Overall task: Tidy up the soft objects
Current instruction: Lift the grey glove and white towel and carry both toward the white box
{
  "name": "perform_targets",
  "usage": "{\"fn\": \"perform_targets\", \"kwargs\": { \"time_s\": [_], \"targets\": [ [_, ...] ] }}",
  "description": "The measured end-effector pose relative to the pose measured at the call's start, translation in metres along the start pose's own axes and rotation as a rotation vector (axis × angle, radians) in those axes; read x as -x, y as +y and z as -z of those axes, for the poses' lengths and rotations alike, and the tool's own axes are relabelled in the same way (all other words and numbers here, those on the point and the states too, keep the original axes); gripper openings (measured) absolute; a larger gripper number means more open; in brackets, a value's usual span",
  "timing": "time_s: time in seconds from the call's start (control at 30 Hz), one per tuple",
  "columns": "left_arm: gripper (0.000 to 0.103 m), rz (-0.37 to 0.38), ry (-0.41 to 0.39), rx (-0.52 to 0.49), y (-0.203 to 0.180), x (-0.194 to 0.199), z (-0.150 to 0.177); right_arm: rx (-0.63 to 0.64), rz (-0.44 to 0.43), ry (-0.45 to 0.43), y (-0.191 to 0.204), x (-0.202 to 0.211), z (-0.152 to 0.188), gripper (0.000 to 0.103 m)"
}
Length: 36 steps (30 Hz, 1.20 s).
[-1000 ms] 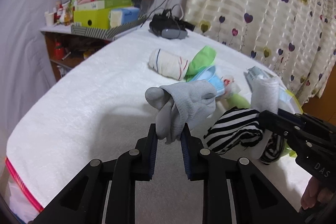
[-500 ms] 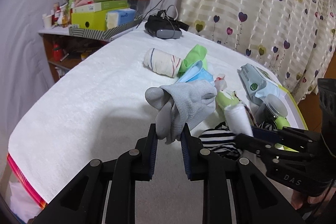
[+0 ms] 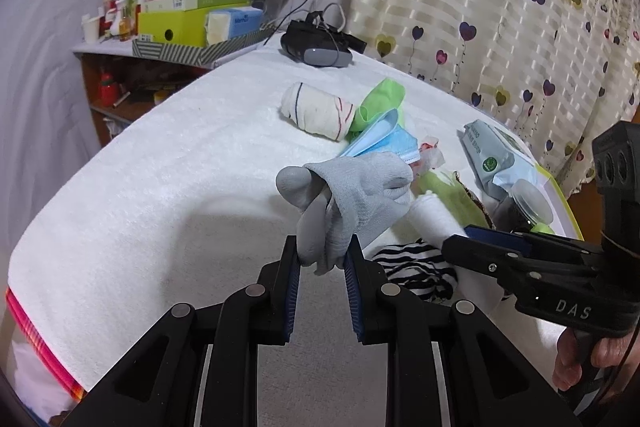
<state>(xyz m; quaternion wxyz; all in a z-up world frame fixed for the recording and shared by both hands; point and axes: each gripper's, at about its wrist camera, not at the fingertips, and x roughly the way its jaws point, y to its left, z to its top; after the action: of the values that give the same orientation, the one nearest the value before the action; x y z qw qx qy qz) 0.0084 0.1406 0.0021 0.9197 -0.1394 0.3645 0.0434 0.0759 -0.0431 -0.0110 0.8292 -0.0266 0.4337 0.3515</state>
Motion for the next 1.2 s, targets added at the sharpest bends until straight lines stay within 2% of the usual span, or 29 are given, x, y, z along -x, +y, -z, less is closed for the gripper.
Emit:
{"fn": "perform_targets", "kwargs": {
  "time_s": [0.17, 0.23, 0.33, 0.7, 0.9, 1.2],
  "targets": [
    [0.020, -0.004, 0.000, 0.005, 0.001, -0.002, 0.000, -0.092, -0.105, -0.007, -0.012, 0.001, 0.003, 0.034],
    [0.020, -0.001, 0.000, 0.004, 0.002, -0.001, 0.000, -0.110, -0.105, -0.013, -0.017, 0.003, 0.003, 0.023],
    [0.020, 0.001, 0.002, 0.000, 0.001, -0.001, -0.001, -0.099, -0.090, -0.029, -0.017, 0.009, 0.004, 0.016],
    [0.020, 0.019, -0.043, -0.029, -0.023, 0.021, -0.007, -0.036, -0.087, -0.159, -0.005, 0.055, 0.004, 0.015],
    [0.020, 0.042, -0.059, -0.083, -0.054, 0.030, -0.010, -0.032, -0.034, -0.230, -0.009, 0.085, 0.008, 0.015],
    [0.020, 0.101, -0.067, -0.172, -0.109, 0.034, -0.014, -0.082, 0.023, -0.318, -0.035, 0.130, 0.024, 0.015]
  ]
}}
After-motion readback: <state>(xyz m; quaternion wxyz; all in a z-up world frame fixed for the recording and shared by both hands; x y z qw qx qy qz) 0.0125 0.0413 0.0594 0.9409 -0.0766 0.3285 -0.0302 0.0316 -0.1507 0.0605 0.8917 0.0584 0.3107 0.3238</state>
